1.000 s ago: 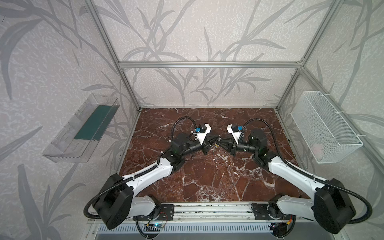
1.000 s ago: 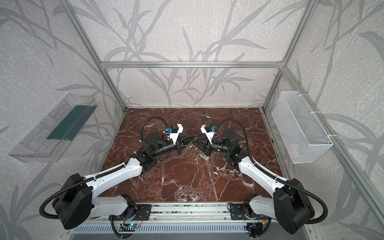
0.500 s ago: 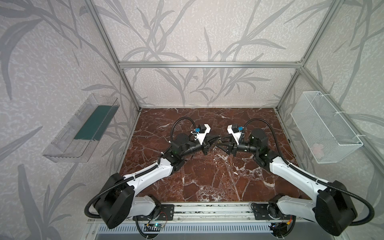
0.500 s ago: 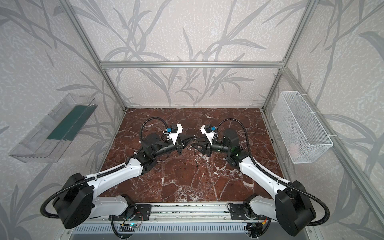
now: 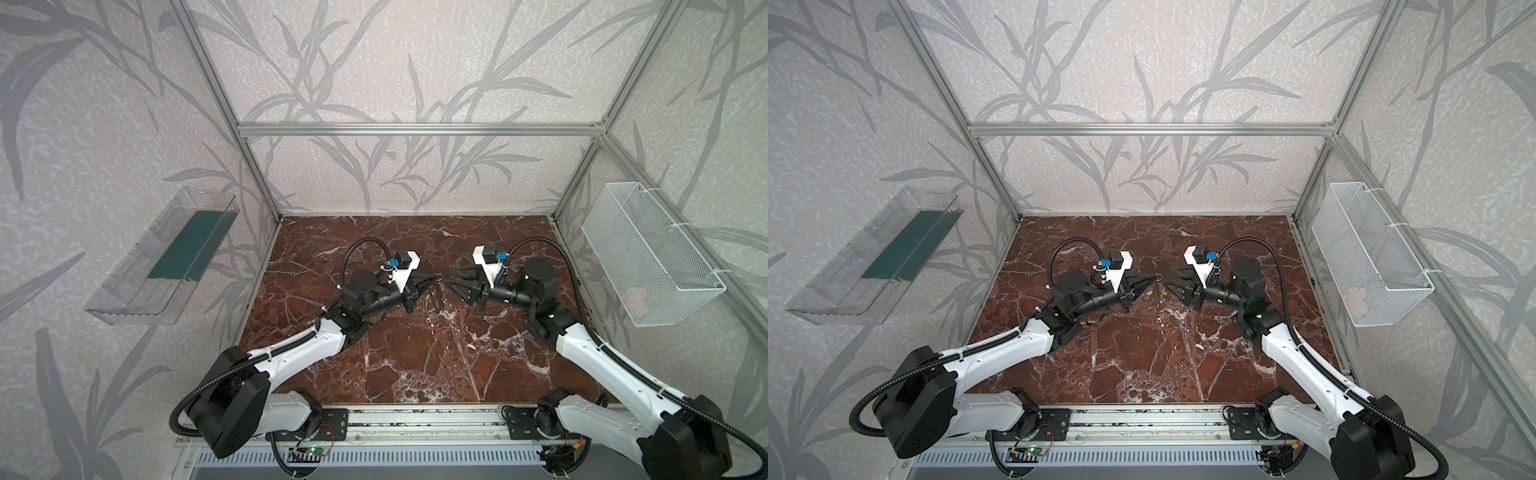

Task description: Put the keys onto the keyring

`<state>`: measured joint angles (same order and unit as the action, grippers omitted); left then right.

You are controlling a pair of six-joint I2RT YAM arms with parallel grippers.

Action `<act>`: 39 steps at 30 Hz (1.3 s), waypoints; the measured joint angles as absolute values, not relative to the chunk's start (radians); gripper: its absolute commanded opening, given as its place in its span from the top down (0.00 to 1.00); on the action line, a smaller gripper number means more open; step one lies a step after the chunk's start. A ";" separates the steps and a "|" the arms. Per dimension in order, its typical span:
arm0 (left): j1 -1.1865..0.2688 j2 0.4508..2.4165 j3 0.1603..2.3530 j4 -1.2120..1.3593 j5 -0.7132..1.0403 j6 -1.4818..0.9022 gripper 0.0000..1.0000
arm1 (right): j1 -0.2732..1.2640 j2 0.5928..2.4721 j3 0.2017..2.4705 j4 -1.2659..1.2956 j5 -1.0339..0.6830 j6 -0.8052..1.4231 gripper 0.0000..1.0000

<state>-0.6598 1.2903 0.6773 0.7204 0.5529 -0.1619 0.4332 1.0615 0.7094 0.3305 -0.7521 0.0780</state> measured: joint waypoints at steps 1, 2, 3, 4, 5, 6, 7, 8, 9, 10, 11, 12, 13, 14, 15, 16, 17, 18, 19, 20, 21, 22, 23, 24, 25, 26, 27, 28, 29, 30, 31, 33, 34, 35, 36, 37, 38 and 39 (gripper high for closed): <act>-0.659 1.290 0.677 0.720 0.555 -0.162 1.00 | 0.434 1.062 0.709 0.330 -0.754 0.078 0.62; -0.659 1.290 0.677 0.720 0.558 -0.164 1.00 | 0.434 1.064 0.709 0.331 -0.756 0.077 0.64; -0.658 1.290 0.677 0.720 0.561 -0.167 1.00 | 0.434 1.068 0.709 0.331 -0.761 0.078 0.67; -0.658 1.290 0.677 0.720 0.566 -0.169 1.00 | 0.434 1.074 0.709 0.331 -0.764 0.078 0.69; -0.658 1.290 0.677 0.720 0.571 -0.170 1.00 | 0.434 1.081 0.710 0.331 -0.766 0.078 0.70; -0.658 1.289 0.677 0.720 0.576 -0.170 1.00 | 0.434 1.089 0.710 0.331 -0.767 0.078 0.71; -0.658 1.288 0.677 0.719 0.579 -0.172 1.00 | 0.434 1.097 0.710 0.331 -0.768 0.078 0.72; -0.658 1.287 0.677 0.719 0.582 -0.174 1.00 | 0.434 1.105 0.710 0.331 -0.768 0.078 0.73; -0.658 1.285 0.677 0.719 0.584 -0.176 1.00 | 0.434 1.112 0.710 0.331 -0.768 0.078 0.73; -0.658 1.283 0.678 0.719 0.588 -0.176 1.00 | 0.434 1.118 0.711 0.331 -0.768 0.079 0.74; -0.657 1.282 0.677 0.719 0.590 -0.176 1.00 | 0.434 1.123 0.712 0.332 -0.768 0.080 0.74; -0.657 1.282 0.677 0.719 0.594 -0.176 1.00 | 0.434 1.126 0.712 0.332 -0.769 0.080 0.75; -0.657 1.282 0.677 0.719 0.598 -0.177 1.00 | 0.434 1.129 0.712 0.332 -0.769 0.081 0.75; -0.657 1.282 0.677 0.719 0.601 -0.177 1.00 | 0.434 1.132 0.712 0.333 -0.770 0.081 0.76; -0.657 1.282 0.677 0.719 0.604 -0.177 1.00 | 0.434 1.134 0.713 0.333 -0.772 0.082 0.76; -0.657 1.281 0.677 0.719 0.606 -0.177 1.00 | 0.434 1.138 0.715 0.336 -0.775 0.083 0.77; -0.657 1.281 0.677 0.719 0.608 -0.177 1.00 | 0.434 1.140 0.717 0.340 -0.779 0.085 0.77; -0.657 1.281 0.678 0.719 0.609 -0.177 1.00 | 0.434 1.143 0.719 0.343 -0.782 0.086 0.78; -0.657 1.282 0.678 0.719 0.611 -0.178 1.00 | 0.434 1.145 0.720 0.349 -0.788 0.089 0.78; -0.657 1.281 0.678 0.719 0.612 -0.178 1.00 | 0.434 1.148 0.721 0.354 -0.793 0.092 0.79; -0.657 1.281 0.678 0.719 0.613 -0.178 1.00 | 0.434 1.151 0.722 0.359 -0.797 0.095 0.79; -0.657 1.282 0.678 0.719 0.614 -0.178 1.00 | 0.434 1.156 0.723 0.365 -0.804 0.101 0.80; -0.657 1.281 0.678 0.719 0.615 -0.179 1.00 | 0.434 1.161 0.724 0.371 -0.810 0.105 0.81; -0.657 1.281 0.678 0.719 0.616 -0.179 1.00 | 0.434 1.166 0.724 0.376 -0.816 0.109 0.81; -0.657 1.282 0.678 0.719 0.616 -0.180 1.00 | 0.434 1.172 0.725 0.383 -0.822 0.113 0.82; -0.657 1.282 0.678 0.719 0.619 -0.181 1.00 | 0.434 1.177 0.725 0.391 -0.827 0.120 0.82; -0.656 1.281 0.678 0.719 0.620 -0.182 1.00 | 0.434 1.181 0.725 0.397 -0.832 0.124 0.82; -0.655 1.282 0.678 0.719 0.621 -0.184 1.00 | 0.434 1.186 0.725 0.403 -0.838 0.130 0.83; -0.655 1.282 0.678 0.719 0.622 -0.184 1.00 | 0.434 1.190 0.725 0.408 -0.843 0.135 0.84; -0.654 1.282 0.678 0.719 0.623 -0.185 1.00 | 0.434 1.192 0.725 0.414 -0.847 0.138 0.85; -0.654 1.282 0.678 0.719 0.623 -0.186 1.00 | 0.434 1.195 0.725 0.420 -0.850 0.143 0.86; -0.654 1.282 0.678 0.719 0.623 -0.187 1.00 | 0.434 1.198 0.725 0.426 -0.859 0.150 0.87; -0.654 1.282 0.678 0.719 0.623 -0.188 1.00 | 0.434 1.199 0.725 0.429 -0.863 0.154 0.89; -0.653 1.282 0.678 0.720 0.623 -0.189 1.00 | 0.435 1.201 0.725 0.436 -0.868 0.158 0.90; -0.653 1.282 0.678 0.721 0.622 -0.192 1.00 | 0.435 1.203 0.725 0.442 -0.872 0.161 0.92; -0.652 1.284 0.678 0.727 0.622 -0.195 1.00 | 0.437 1.205 0.725 0.446 -0.875 0.165 0.95; -0.652 1.287 0.678 0.732 0.619 -0.199 1.00 | 0.437 1.207 0.725 0.450 -0.879 0.168 0.97; -0.649 1.291 0.678 0.735 0.617 -0.203 1.00 | 0.437 1.208 0.726 0.451 -0.882 0.168 1.00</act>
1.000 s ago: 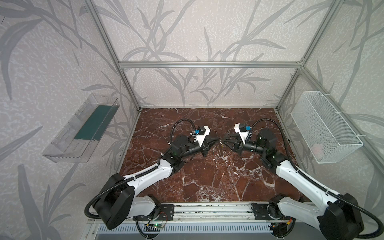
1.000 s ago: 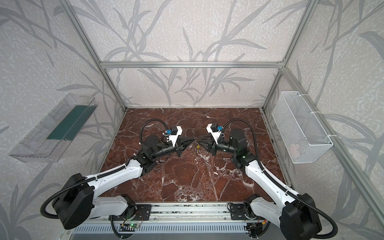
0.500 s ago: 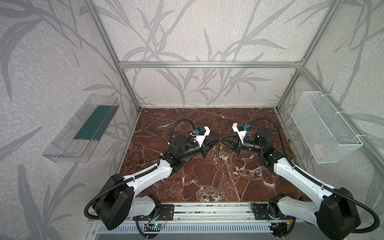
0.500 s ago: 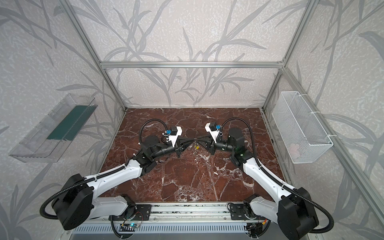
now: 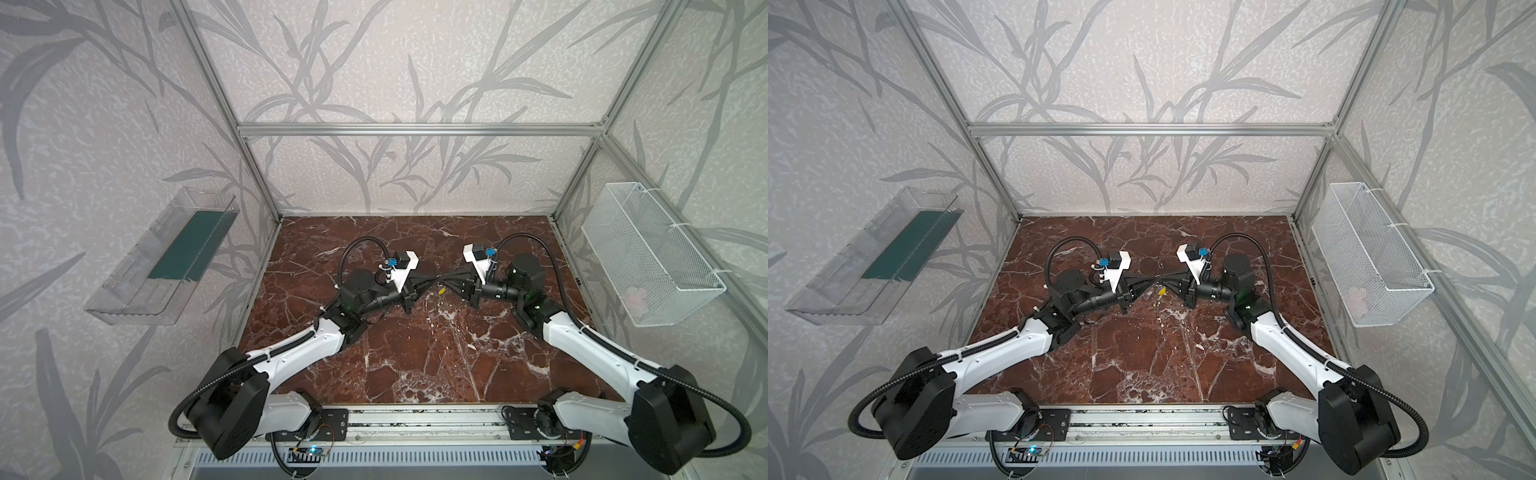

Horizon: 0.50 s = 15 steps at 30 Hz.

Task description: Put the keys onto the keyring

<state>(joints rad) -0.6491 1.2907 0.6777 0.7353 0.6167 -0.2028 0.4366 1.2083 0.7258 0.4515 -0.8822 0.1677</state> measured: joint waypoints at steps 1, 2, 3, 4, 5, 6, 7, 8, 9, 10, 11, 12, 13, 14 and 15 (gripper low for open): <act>-0.646 1.295 0.678 0.742 0.617 -0.207 1.00 | 0.437 1.210 0.729 0.451 -0.881 0.168 1.00; -0.646 1.299 0.678 0.749 0.616 -0.211 1.00 | 0.436 1.212 0.733 0.448 -0.879 0.168 1.00; -0.646 1.300 0.678 0.750 0.614 -0.212 1.00 | 0.435 1.213 0.736 0.441 -0.878 0.165 1.00; -0.646 1.300 0.678 0.750 0.611 -0.213 1.00 | 0.435 1.213 0.738 0.434 -0.875 0.160 1.00; -0.646 1.300 0.679 0.749 0.607 -0.212 1.00 | 0.436 1.213 0.743 0.424 -0.872 0.152 1.00; -0.646 1.300 0.680 0.745 0.603 -0.211 0.98 | 0.436 1.212 0.749 0.408 -0.868 0.141 1.00; -0.646 1.299 0.681 0.735 0.595 -0.208 0.96 | 0.437 1.211 0.757 0.383 -0.862 0.126 1.00; -0.647 1.295 0.683 0.719 0.587 -0.202 0.93 | 0.439 1.208 0.764 0.355 -0.854 0.108 1.00; -0.647 1.290 0.685 0.699 0.577 -0.195 0.91 | 0.440 1.205 0.773 0.323 -0.845 0.089 1.00; -0.648 1.280 0.686 0.674 0.565 -0.184 0.89 | 0.442 1.201 0.785 0.283 -0.836 0.065 1.00; -0.650 1.267 0.687 0.642 0.550 -0.175 0.87 | 0.446 1.196 0.799 0.241 -0.828 0.038 1.00; -0.653 1.251 0.689 0.609 0.538 -0.161 0.86 | 0.449 1.193 0.810 0.204 -0.820 0.015 1.00; -0.654 1.232 0.695 0.563 0.521 -0.146 0.85 | 0.451 1.188 0.828 0.158 -0.803 -0.014 1.00; -0.653 1.211 0.706 0.514 0.503 -0.133 0.84 | 0.451 1.184 0.847 0.113 -0.787 -0.043 1.00; -0.653 1.192 0.720 0.470 0.487 -0.117 0.84 | 0.451 1.180 0.865 0.069 -0.775 -0.074 1.00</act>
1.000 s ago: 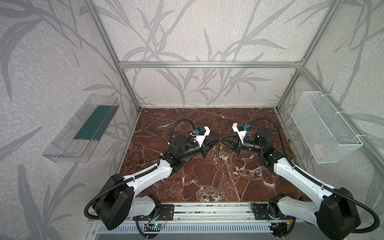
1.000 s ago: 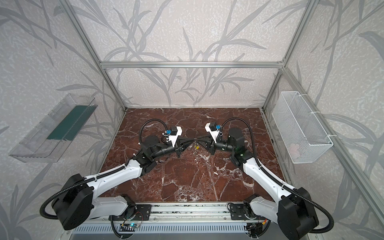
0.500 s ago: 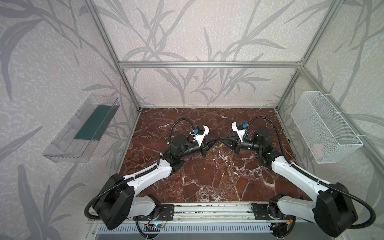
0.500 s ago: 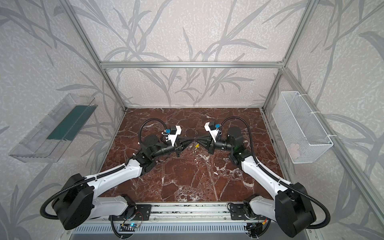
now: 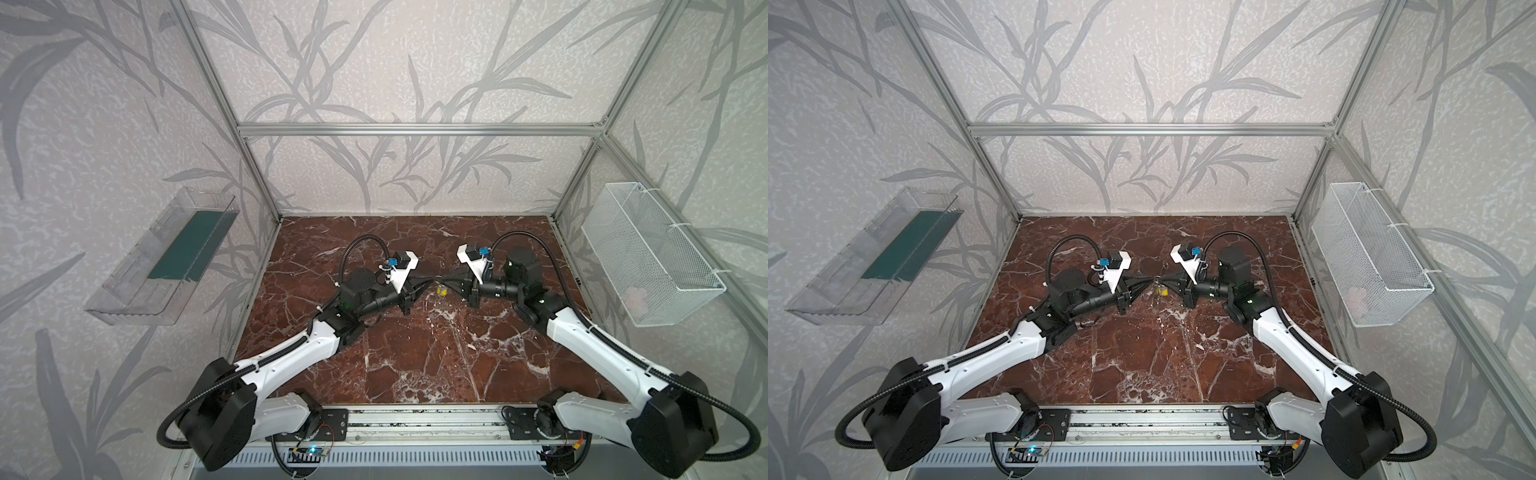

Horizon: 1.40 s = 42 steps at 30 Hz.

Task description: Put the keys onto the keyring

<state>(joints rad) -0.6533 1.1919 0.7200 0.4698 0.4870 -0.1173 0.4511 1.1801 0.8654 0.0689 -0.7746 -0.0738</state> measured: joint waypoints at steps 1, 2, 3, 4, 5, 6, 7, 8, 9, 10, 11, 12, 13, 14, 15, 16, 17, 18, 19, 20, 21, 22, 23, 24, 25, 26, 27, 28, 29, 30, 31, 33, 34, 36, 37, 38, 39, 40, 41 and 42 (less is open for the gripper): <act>-0.653 1.174 0.740 0.420 0.469 -0.102 0.84 | 0.451 1.177 0.886 0.020 -0.762 -0.106 1.00; -0.653 1.161 0.766 0.366 0.452 -0.084 0.83 | 0.451 1.176 0.908 -0.026 -0.750 -0.133 1.00; -0.653 1.152 0.791 0.321 0.439 -0.068 0.83 | 0.451 1.176 0.926 -0.063 -0.740 -0.160 1.00; -0.653 1.145 0.818 0.273 0.426 -0.051 0.83 | 0.451 1.176 0.952 -0.113 -0.732 -0.196 1.00; -0.653 1.141 0.844 0.226 0.418 -0.036 0.83 | 0.453 1.176 0.973 -0.156 -0.725 -0.226 1.00; -0.653 1.139 0.864 0.188 0.412 -0.021 0.83 | 0.455 1.177 0.992 -0.191 -0.721 -0.254 1.00; -0.653 1.136 0.883 0.149 0.412 -0.007 0.82 | 0.460 1.179 1.011 -0.225 -0.717 -0.285 1.00; -0.654 1.135 0.900 0.107 0.414 0.008 0.82 | 0.466 1.180 1.028 -0.255 -0.715 -0.312 1.00; -0.654 1.134 0.912 0.075 0.420 0.020 0.82 | 0.471 1.182 1.039 -0.278 -0.715 -0.336 1.00; -0.655 1.134 0.922 0.044 0.429 0.033 0.82 | 0.474 1.184 1.050 -0.301 -0.716 -0.360 1.00; -0.656 1.134 0.932 0.014 0.442 0.046 0.82 | 0.476 1.186 1.058 -0.321 -0.720 -0.381 1.00; -0.656 1.134 0.938 -0.009 0.456 0.056 0.81 | 0.478 1.188 1.065 -0.339 -0.725 -0.397 1.00; -0.657 1.134 0.947 -0.036 0.474 0.067 0.81 | 0.479 1.191 1.071 -0.356 -0.731 -0.416 1.00; -0.658 1.133 0.954 -0.056 0.492 0.078 0.81 | 0.479 1.195 1.078 -0.375 -0.739 -0.429 1.00; -0.659 1.133 0.962 -0.073 0.509 0.085 0.80 | 0.479 1.198 1.083 -0.389 -0.745 -0.440 1.00; -0.659 1.133 0.969 -0.086 0.529 0.094 0.80 | 0.479 1.201 1.088 -0.399 -0.754 -0.450 1.00; -0.660 1.133 0.977 -0.100 0.548 0.101 0.80 | 0.479 1.204 1.093 -0.410 -0.762 -0.459 1.00; -0.661 1.133 0.982 -0.107 0.564 0.105 0.80 | 0.479 1.205 1.097 -0.418 -0.768 -0.464 1.00; -0.661 1.133 0.989 -0.112 0.582 0.111 0.79 | 0.479 1.205 1.100 -0.424 -0.773 -0.469 1.00; -0.662 1.133 0.997 -0.119 0.599 0.115 0.79 | 0.479 1.205 1.100 -0.429 -0.780 -0.474 1.00; -0.663 1.133 1.002 -0.123 0.612 0.118 0.79 | 0.480 1.205 1.100 -0.432 -0.785 -0.477 1.00; -0.665 1.134 1.009 -0.130 0.627 0.122 0.79 | 0.480 1.205 1.100 -0.436 -0.788 -0.480 1.00; -0.668 1.137 1.016 -0.135 0.636 0.125 0.79 | 0.480 1.205 1.100 -0.439 -0.792 -0.483 1.00; -0.671 1.140 1.023 -0.140 0.642 0.130 0.79 | 0.480 1.205 1.100 -0.440 -0.796 -0.484 1.00; -0.675 1.147 1.031 -0.147 0.649 0.135 0.79 | 0.480 1.205 1.100 -0.440 -0.799 -0.484 1.00; -0.681 1.154 1.038 -0.152 0.653 0.140 0.79 | 0.480 1.205 1.100 -0.440 -0.803 -0.485 1.00; -0.684 1.162 1.045 -0.158 0.654 0.144 0.79 | 0.480 1.205 1.100 -0.440 -0.805 -0.485 1.00; -0.690 1.171 1.049 -0.160 0.656 0.150 0.79 | 0.480 1.205 1.100 -0.440 -0.809 -0.485 1.00; -0.694 1.180 1.054 -0.165 0.657 0.157 0.79 | 0.480 1.205 1.100 -0.440 -0.813 -0.485 1.00; -0.699 1.189 1.058 -0.168 0.656 0.161 0.79 | 0.480 1.205 1.100 -0.440 -0.814 -0.485 1.00; -0.704 1.198 1.062 -0.173 0.656 0.166 0.79 | 0.480 1.205 1.100 -0.440 -0.816 -0.485 1.00; -0.712 1.214 1.068 -0.181 0.654 0.175 0.79 | 0.480 1.205 1.100 -0.440 -0.820 -0.485 1.00; -0.715 1.222 1.073 -0.189 0.652 0.183 0.79 | 0.480 1.205 1.100 -0.439 -0.822 -0.484 1.00; -0.721 1.237 1.083 -0.200 0.647 0.191 0.78 | 0.480 1.205 1.100 -0.439 -0.824 -0.484 1.00; -0.725 1.243 1.087 -0.206 0.643 0.194 0.79 | 0.480 1.205 1.100 -0.439 -0.825 -0.484 1.00; -0.727 1.248 1.091 -0.212 0.636 0.199 0.79 | 0.480 1.205 1.100 -0.439 -0.826 -0.484 1.00; -0.729 1.252 1.092 -0.213 0.630 0.202 0.79 | 0.480 1.205 1.100 -0.439 -0.826 -0.484 1.00; -0.731 1.253 1.092 -0.215 0.624 0.206 0.79 | 0.479 1.205 1.100 -0.441 -0.826 -0.484 1.00; -0.732 1.254 1.092 -0.217 0.618 0.208 0.79 | 0.479 1.205 1.100 -0.441 -0.826 -0.484 1.00; -0.733 1.254 1.092 -0.217 0.614 0.210 0.79 | 0.479 1.205 1.100 -0.440 -0.826 -0.484 1.00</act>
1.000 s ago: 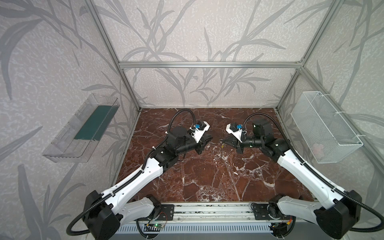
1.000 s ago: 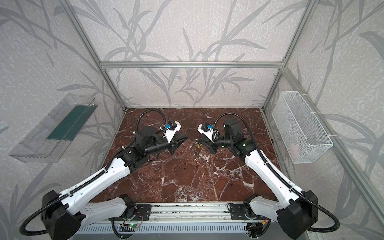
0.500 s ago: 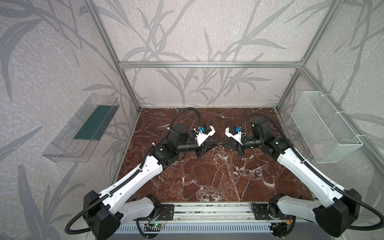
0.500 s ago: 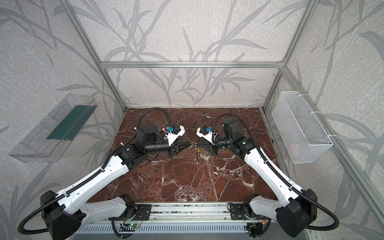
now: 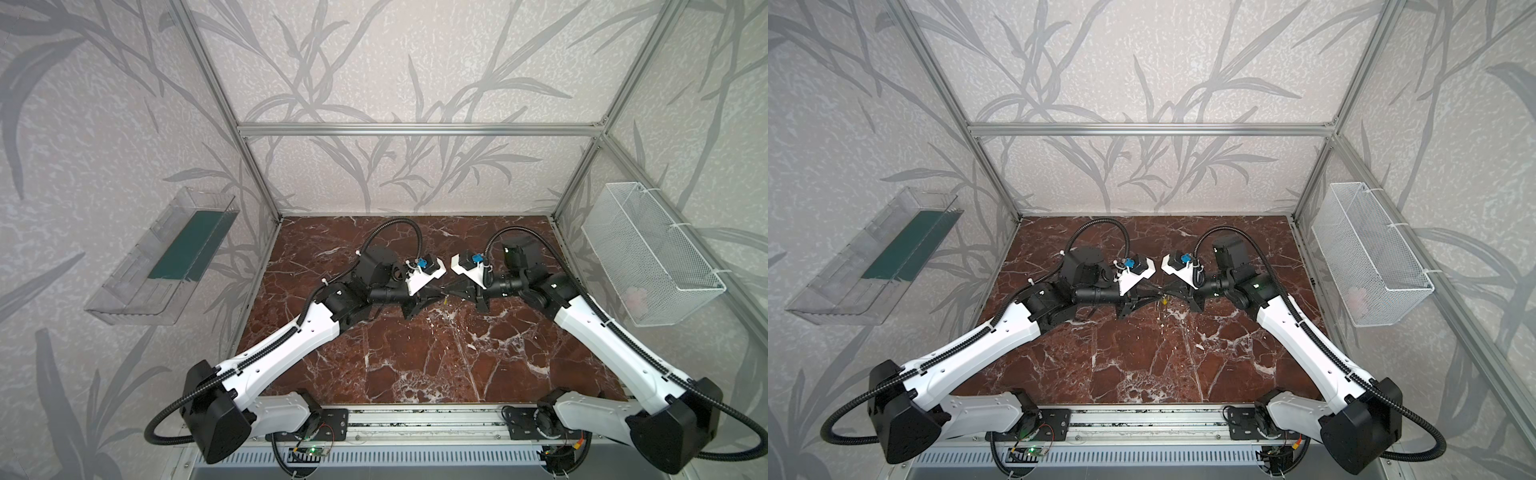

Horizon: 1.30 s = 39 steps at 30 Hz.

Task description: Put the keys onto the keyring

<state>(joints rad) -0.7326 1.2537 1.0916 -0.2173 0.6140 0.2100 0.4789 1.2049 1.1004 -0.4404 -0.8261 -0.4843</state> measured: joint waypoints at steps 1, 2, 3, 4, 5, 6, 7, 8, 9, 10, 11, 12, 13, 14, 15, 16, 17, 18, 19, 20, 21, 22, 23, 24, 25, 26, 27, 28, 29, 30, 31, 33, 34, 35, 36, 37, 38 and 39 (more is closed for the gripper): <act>-0.734 1.254 1.092 -0.217 0.609 0.210 0.79 | 0.479 1.205 1.100 -0.440 -0.826 -0.484 1.00; -0.735 1.254 1.092 -0.217 0.604 0.211 0.80 | 0.479 1.205 1.100 -0.439 -0.826 -0.484 1.00; -0.736 1.254 1.092 -0.217 0.599 0.211 0.80 | 0.479 1.205 1.100 -0.439 -0.826 -0.484 1.00; -0.737 1.254 1.092 -0.217 0.593 0.210 0.80 | 0.479 1.205 1.100 -0.439 -0.825 -0.484 1.00; -0.738 1.253 1.092 -0.217 0.586 0.210 0.80 | 0.479 1.205 1.100 -0.439 -0.825 -0.484 1.00; -0.738 1.253 1.092 -0.216 0.578 0.210 0.80 | 0.479 1.205 1.100 -0.439 -0.825 -0.484 1.00; -0.739 1.252 1.092 -0.216 0.571 0.211 0.81 | 0.479 1.205 1.100 -0.438 -0.825 -0.484 1.00; -0.741 1.251 1.092 -0.215 0.564 0.211 0.81 | 0.479 1.205 1.100 -0.437 -0.825 -0.484 1.00; -0.742 1.249 1.091 -0.215 0.557 0.211 0.81 | 0.479 1.205 1.100 -0.435 -0.826 -0.484 1.00; -0.743 1.246 1.091 -0.214 0.551 0.211 0.81 | 0.479 1.205 1.100 -0.432 -0.826 -0.484 1.00; -0.744 1.243 1.091 -0.213 0.545 0.211 0.81 | 0.479 1.205 1.100 -0.429 -0.826 -0.484 1.00; -0.744 1.238 1.090 -0.212 0.540 0.212 0.81 | 0.479 1.205 1.100 -0.427 -0.828 -0.484 1.00; -0.745 1.232 1.090 -0.212 0.536 0.213 0.81 | 0.479 1.205 1.100 -0.424 -0.829 -0.484 1.00; -0.745 1.226 1.089 -0.212 0.531 0.215 0.81 | 0.479 1.205 1.100 -0.423 -0.830 -0.484 1.00; -0.745 1.221 1.089 -0.209 0.526 0.216 0.81 | 0.479 1.205 1.100 -0.423 -0.832 -0.484 1.00; -0.745 1.216 1.089 -0.208 0.522 0.218 0.81 | 0.479 1.205 1.100 -0.423 -0.833 -0.484 1.00; -0.745 1.213 1.089 -0.207 0.518 0.218 0.81 | 0.479 1.205 1.100 -0.424 -0.834 -0.484 1.00; -0.745 1.212 1.089 -0.204 0.511 0.218 0.81 | 0.479 1.205 1.100 -0.424 -0.841 -0.484 1.00; -0.745 1.212 1.089 -0.203 0.506 0.218 0.81 | 0.480 1.205 1.100 -0.423 -0.844 -0.484 1.00; -0.745 1.212 1.089 -0.203 0.500 0.219 0.81 | 0.480 1.205 1.100 -0.423 -0.849 -0.483 1.00; -0.744 1.212 1.089 -0.203 0.498 0.220 0.81 | 0.481 1.205 1.100 -0.423 -0.852 -0.483 1.00; -0.744 1.212 1.089 -0.202 0.496 0.222 0.81 | 0.481 1.205 1.100 -0.423 -0.855 -0.483 1.00; -0.744 1.212 1.089 -0.203 0.496 0.225 0.81 | 0.481 1.205 1.100 -0.423 -0.856 -0.483 1.00; -0.744 1.212 1.089 -0.204 0.496 0.227 0.81 | 0.481 1.205 1.100 -0.422 -0.859 -0.483 1.00; -0.744 1.213 1.089 -0.204 0.495 0.229 0.81 | 0.481 1.205 1.100 -0.422 -0.863 -0.482 1.00; -0.744 1.213 1.089 -0.204 0.495 0.230 0.81 | 0.481 1.205 1.100 -0.422 -0.867 -0.482 1.00; -0.744 1.213 1.089 -0.205 0.495 0.233 0.81 | 0.481 1.204 1.100 -0.421 -0.870 -0.480 1.00; -0.744 1.213 1.089 -0.206 0.495 0.234 0.82 | 0.481 1.204 1.100 -0.420 -0.872 -0.480 1.00; -0.744 1.213 1.089 -0.206 0.496 0.236 0.82 | 0.481 1.203 1.100 -0.420 -0.874 -0.479 1.00; -0.744 1.213 1.089 -0.207 0.497 0.237 0.82 | 0.481 1.203 1.100 -0.418 -0.875 -0.479 1.00; -0.744 1.213 1.089 -0.207 0.500 0.237 0.82 | 0.481 1.203 1.100 -0.416 -0.877 -0.479 1.00; -0.744 1.213 1.089 -0.209 0.508 0.241 0.84 | 0.481 1.202 1.100 -0.413 -0.883 -0.476 1.00; -0.744 1.213 1.089 -0.209 0.512 0.243 0.84 | 0.481 1.201 1.100 -0.413 -0.884 -0.475 1.00; -0.744 1.213 1.089 -0.208 0.519 0.245 0.85 | 0.481 1.201 1.100 -0.412 -0.886 -0.474 1.00; -0.744 1.213 1.089 -0.208 0.524 0.246 0.87 | 0.481 1.201 1.100 -0.411 -0.888 -0.472 1.00; -0.744 1.213 1.089 -0.208 0.529 0.246 0.89 | 0.481 1.201 1.100 -0.410 -0.890 -0.471 1.00; -0.744 1.213 1.089 -0.207 0.535 0.249 0.92 | 0.480 1.201 1.100 -0.407 -0.891 -0.469 1.00; -0.744 1.213 1.089 -0.205 0.540 0.250 0.95 | 0.480 1.201 1.100 -0.405 -0.891 -0.467 1.00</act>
<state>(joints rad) -0.7441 1.2133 1.0893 -0.2054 0.5400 0.2501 0.4805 1.2015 1.0996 -0.4046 -0.8909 -0.4675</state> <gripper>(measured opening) 0.088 0.046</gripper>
